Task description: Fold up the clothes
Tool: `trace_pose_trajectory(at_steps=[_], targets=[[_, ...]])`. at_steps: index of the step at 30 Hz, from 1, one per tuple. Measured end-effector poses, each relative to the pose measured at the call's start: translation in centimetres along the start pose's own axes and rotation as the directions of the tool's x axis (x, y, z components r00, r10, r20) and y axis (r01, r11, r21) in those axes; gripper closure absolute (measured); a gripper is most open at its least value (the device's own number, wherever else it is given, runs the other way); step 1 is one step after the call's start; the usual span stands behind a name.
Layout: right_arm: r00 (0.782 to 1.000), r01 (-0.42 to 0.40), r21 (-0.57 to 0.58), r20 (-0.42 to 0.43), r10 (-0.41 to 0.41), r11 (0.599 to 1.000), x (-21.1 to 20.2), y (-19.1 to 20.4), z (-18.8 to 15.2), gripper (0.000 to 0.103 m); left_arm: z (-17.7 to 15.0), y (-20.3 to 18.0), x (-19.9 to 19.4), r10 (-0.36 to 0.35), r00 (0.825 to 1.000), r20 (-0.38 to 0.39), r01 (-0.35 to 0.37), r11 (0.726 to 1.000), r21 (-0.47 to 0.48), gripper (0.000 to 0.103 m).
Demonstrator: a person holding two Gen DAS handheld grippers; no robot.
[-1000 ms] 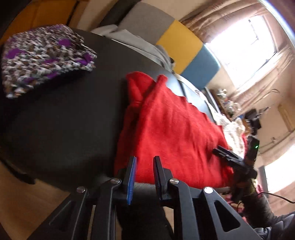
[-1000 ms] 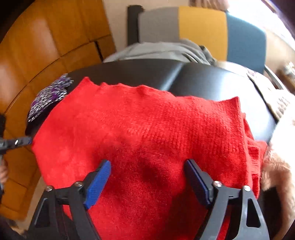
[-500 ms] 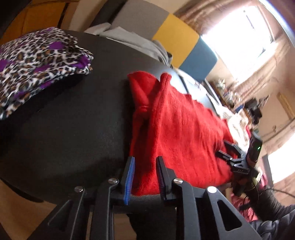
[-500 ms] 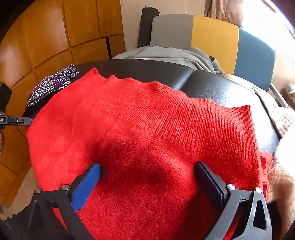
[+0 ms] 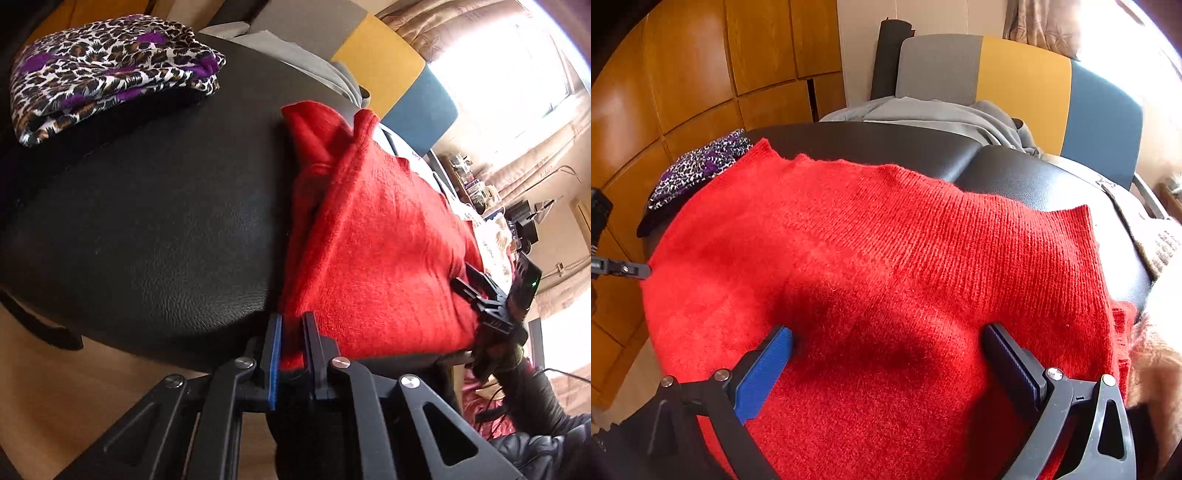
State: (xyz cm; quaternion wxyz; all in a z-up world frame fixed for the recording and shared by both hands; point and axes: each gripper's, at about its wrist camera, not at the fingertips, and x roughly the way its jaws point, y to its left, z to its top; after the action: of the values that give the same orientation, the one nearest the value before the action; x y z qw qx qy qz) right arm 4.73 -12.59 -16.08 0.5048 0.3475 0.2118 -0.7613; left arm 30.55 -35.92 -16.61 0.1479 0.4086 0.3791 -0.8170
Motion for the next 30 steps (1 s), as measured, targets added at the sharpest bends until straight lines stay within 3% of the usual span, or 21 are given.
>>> trace_pose_trajectory(at_steps=[2,4,7,11,16,19,21,24,27,30], targets=[[1.0,0.002,-0.001,0.002,-0.002,1.0,-0.1,0.0,0.0,0.0,1.1,-1.0,-1.4,0.022,0.999,0.044,-0.024,0.999,0.032,0.092],[1.0,0.002,0.002,0.004,-0.002,1.0,-0.2,0.0,0.0,0.0,2.7,-2.2,-2.6,0.053,0.994,0.097,-0.061,0.995,0.081,0.084],[1.0,-0.003,0.006,0.008,0.003,1.0,-0.3,-0.2,0.0,0.0,6.1,-5.1,-2.2,0.106,0.982,0.155,-0.138,0.968,0.21,0.079],[1.0,-0.007,0.006,0.024,0.007,1.0,-0.6,-0.1,-0.2,0.0,10.2,-8.4,1.6,0.141,0.983,0.121,-0.175,0.92,0.35,0.077],[0.999,-0.016,0.012,0.036,0.015,1.0,-0.7,-0.1,-0.5,0.0,13.8,-10.9,7.7,0.206,0.978,0.028,-0.198,0.879,0.434,0.076],[0.999,-0.023,0.017,0.044,0.022,1.0,-0.8,-0.2,-0.7,0.0,14.9,-10.6,8.8,0.205,0.979,0.0,-0.184,0.883,0.431,0.078],[0.999,-0.026,0.018,0.044,0.025,1.0,-0.9,-0.2,-0.7,0.0,14.9,-10.3,8.2,0.178,0.984,0.032,-0.176,0.901,0.396,0.094],[0.998,-0.031,0.023,0.047,0.03,0.999,-1.0,-0.3,-0.6,0.0,13.9,-8.7,5.3,0.188,0.974,0.127,-0.219,0.927,0.305,0.095],[0.998,-0.04,0.024,0.048,0.039,0.999,-1.0,-0.6,-0.6,0.0,13.0,-5.6,6.4,0.252,0.964,0.082,-0.264,0.943,0.202,0.094],[0.998,-0.041,0.018,0.044,0.04,0.999,-1.0,-0.5,-0.5,0.0,12.1,-5.1,7.3,0.252,0.965,0.075,-0.262,0.949,0.175,0.094]])
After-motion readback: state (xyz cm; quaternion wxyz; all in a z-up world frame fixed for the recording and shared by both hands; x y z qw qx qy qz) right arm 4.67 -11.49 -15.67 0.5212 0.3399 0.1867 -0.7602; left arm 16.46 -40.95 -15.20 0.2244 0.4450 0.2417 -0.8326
